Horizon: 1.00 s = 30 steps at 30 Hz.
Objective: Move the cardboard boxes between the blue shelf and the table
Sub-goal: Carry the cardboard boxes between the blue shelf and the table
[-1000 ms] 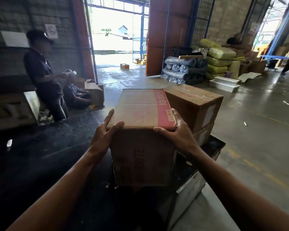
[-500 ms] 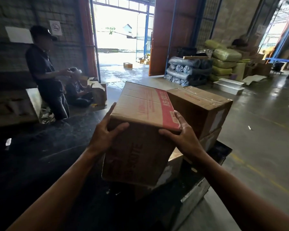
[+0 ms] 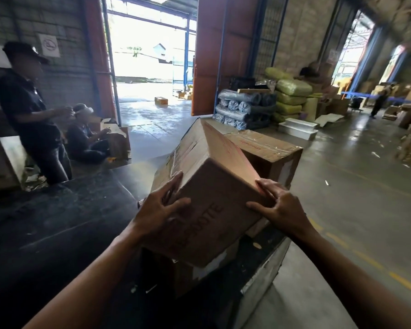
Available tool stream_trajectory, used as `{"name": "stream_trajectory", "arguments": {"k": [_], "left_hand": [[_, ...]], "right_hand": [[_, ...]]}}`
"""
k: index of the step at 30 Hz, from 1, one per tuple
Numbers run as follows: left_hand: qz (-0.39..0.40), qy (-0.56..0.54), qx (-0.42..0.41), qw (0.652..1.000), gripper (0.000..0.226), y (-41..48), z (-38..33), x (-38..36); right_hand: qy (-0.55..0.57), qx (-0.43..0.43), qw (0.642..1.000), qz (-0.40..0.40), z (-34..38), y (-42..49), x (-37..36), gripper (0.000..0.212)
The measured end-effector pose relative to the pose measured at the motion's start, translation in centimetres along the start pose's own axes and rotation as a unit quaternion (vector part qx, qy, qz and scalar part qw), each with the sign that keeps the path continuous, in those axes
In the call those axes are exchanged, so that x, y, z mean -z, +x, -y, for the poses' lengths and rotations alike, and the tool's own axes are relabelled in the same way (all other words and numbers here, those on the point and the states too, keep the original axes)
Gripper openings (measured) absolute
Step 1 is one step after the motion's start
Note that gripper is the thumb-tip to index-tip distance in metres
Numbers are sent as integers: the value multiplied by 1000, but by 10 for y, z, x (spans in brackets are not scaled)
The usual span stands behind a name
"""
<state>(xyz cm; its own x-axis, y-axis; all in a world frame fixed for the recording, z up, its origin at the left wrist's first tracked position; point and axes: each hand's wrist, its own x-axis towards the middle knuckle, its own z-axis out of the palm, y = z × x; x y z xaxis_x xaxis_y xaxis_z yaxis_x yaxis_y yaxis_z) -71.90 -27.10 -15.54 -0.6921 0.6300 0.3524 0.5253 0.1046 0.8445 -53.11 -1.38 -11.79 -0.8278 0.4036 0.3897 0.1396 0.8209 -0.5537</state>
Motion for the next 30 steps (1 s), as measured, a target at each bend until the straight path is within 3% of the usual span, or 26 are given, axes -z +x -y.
{"name": "stream_trajectory", "arguments": {"k": [7,12,15,18,20,27,30], "left_hand": [[17,82,-52,995,81,12,-15,-23],[-2,13,52,999,93,-21,30,0],[-6,-83,136,987,74,-35,44,1],[-35,-120,143,982,112,-36,46,0],[-61,-113,125,984,115,-40,40,6],[-108,11,71,992,82,-63,44,36],[-89,105,36,990,77,-73,51,45]], "right_hand": [[4,71,996,-49,49,30,-2,85],[12,65,997,-37,31,22,-2,85],[13,59,997,-39,25,21,-4,89],[26,52,998,-34,24,23,-6,90],[52,43,997,-26,22,23,-7,89],[103,-24,994,16,-4,14,-43,82],[115,-68,991,17,-16,9,-68,85]]}}
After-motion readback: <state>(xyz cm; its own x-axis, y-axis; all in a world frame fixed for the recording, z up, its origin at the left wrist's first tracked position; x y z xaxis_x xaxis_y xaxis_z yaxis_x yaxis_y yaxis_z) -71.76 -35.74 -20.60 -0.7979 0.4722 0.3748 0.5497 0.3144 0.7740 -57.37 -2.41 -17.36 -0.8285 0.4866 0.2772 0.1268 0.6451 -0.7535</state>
